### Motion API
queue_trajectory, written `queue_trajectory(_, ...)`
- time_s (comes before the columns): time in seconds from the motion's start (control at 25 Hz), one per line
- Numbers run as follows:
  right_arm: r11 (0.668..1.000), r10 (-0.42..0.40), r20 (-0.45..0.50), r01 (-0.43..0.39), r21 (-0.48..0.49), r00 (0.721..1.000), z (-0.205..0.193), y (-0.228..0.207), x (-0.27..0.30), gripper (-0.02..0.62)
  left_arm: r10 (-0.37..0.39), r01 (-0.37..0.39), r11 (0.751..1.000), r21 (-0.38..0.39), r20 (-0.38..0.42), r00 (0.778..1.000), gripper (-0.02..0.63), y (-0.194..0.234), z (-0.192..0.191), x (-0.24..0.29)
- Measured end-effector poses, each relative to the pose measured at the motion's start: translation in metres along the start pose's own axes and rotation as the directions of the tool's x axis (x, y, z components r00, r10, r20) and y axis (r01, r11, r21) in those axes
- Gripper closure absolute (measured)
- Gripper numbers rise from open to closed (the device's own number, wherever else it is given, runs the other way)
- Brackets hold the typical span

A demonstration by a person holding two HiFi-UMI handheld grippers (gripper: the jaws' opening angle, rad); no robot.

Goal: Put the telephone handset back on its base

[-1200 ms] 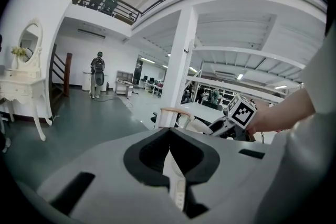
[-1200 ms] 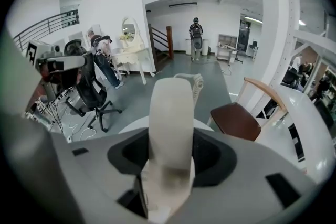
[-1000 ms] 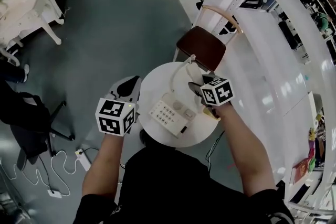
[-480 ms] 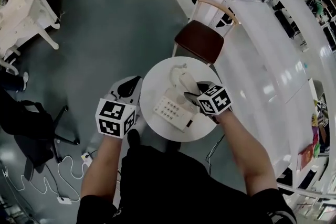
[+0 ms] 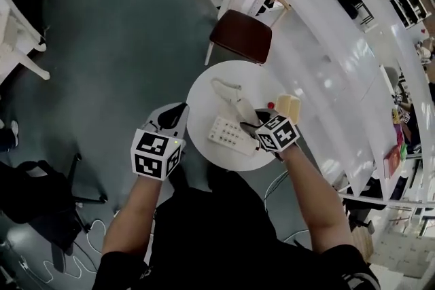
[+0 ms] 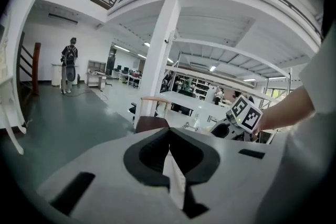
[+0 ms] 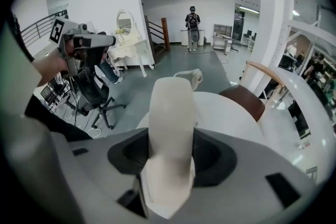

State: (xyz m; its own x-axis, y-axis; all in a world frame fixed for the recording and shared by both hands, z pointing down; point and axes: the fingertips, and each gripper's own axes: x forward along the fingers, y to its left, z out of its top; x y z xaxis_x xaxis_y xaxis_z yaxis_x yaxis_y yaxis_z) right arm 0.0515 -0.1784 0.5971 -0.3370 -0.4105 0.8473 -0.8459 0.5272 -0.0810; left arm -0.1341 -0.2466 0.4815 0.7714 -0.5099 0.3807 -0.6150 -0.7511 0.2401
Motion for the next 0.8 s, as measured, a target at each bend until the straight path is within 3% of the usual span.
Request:
queue_trajectory(0.2,0.998,-0.033,-0.021,0.034,0.058,0.999,-0.020,-0.024,-0.010,0.374,-0.078,0.078,0.997,0.013,-0.041,0.996,0.597,-0.021,-0.005,0.024)
queue_trajectory(0.4,0.998,-0.057,-0.046,0.058,0.014,0.997,-0.015,-0.050,-0.010,0.374,-0.098,0.100,0.995,0.027,-0.063,0.993,0.597,-0.025,-0.002,0.045)
queue_trajectory(0.8,0.999,0.038,-0.081,-0.036,0.020,0.996,-0.017,-0.068,0.031,0.374,-0.085,0.077,0.991,-0.108,-0.068,0.994,0.597,-0.026,-0.017,0.069)
